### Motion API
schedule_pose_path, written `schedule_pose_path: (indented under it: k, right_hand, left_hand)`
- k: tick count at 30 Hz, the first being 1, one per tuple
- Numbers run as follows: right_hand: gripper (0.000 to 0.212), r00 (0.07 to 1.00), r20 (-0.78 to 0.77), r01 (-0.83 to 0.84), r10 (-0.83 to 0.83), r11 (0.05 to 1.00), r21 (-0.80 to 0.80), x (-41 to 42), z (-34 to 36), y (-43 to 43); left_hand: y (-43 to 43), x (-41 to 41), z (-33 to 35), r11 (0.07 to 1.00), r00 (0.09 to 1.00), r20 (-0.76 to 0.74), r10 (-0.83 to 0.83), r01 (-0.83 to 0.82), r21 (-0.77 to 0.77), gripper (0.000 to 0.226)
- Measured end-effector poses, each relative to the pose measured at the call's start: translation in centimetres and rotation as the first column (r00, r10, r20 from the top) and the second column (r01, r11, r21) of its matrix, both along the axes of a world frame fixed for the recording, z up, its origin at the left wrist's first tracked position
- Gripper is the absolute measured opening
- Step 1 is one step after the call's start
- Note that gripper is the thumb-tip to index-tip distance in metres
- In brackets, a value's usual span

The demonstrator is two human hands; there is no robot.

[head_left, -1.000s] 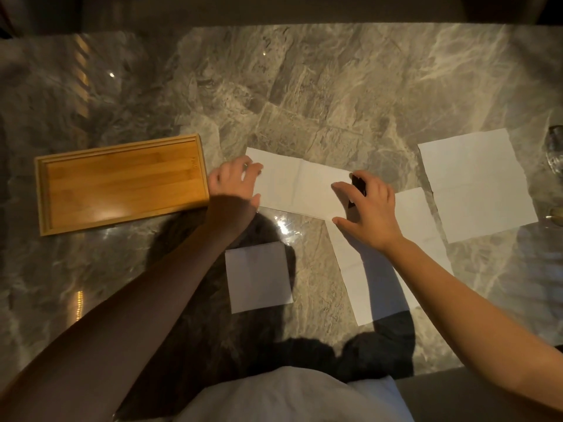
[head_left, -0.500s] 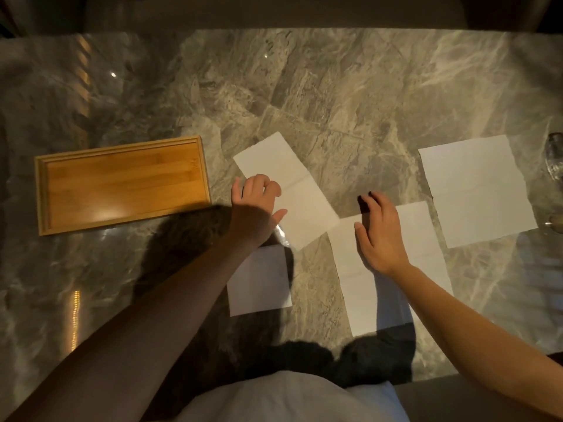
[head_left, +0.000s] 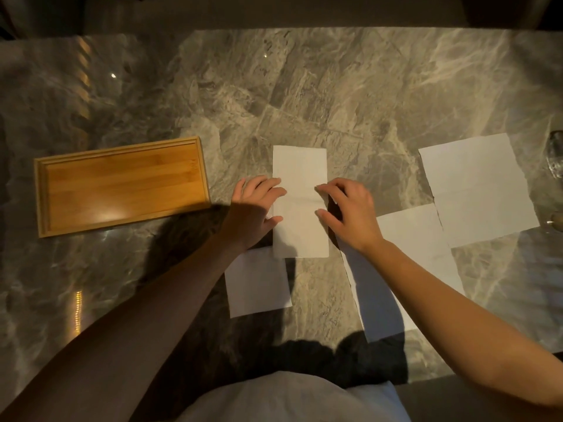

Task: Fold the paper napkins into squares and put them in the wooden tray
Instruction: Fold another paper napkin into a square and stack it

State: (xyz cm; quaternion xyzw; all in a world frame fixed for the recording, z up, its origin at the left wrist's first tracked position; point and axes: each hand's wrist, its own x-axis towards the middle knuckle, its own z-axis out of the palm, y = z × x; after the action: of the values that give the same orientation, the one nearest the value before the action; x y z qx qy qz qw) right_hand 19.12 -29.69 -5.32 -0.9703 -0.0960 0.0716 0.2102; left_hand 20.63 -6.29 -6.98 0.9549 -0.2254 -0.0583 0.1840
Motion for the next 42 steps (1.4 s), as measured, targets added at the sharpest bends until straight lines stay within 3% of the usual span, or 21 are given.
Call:
schedule_pose_path:
  k: [20,26,35,39,42]
  right_hand:
    - [0.031,0.998,-0.003,0.07,-0.07,0.997,0.036,-0.1,0.1,0.5]
    - [0.02,0.996,0.01,0.085,-0.087,0.993,0.086,0.0,-0.1,0.7]
    - [0.004,0.992,-0.047,0.122,-0.114,0.953,0.276,0.9,0.5,1.0]
    - [0.003,0.981,-0.085,0.193,-0.174,0.902,0.385,1.8,1.6,1.4]
    - [0.005,0.973,-0.082,0.23,-0.217,0.854,0.466,2.7,2.6,2.0]
  left_hand:
    - [0.6,-0.1,0.0,0.988,0.996,0.029,0.085,-0.081,-0.13,0.03]
    - [0.3,0.0,0.2,0.977,0.991,0.033,0.126,-0.118,-0.178,0.02]
    - [-0.2,0.4,1.0,0.945,0.978,0.055,0.202,-0.18,-0.273,0.006]
    - [-0.5,1.0,2.5,0.918,0.972,0.066,0.226,-0.19,-0.348,0.012]
    - [-0.7,2.1,3.8,0.86,0.96,-0.025,0.277,-0.26,-0.439,0.012]
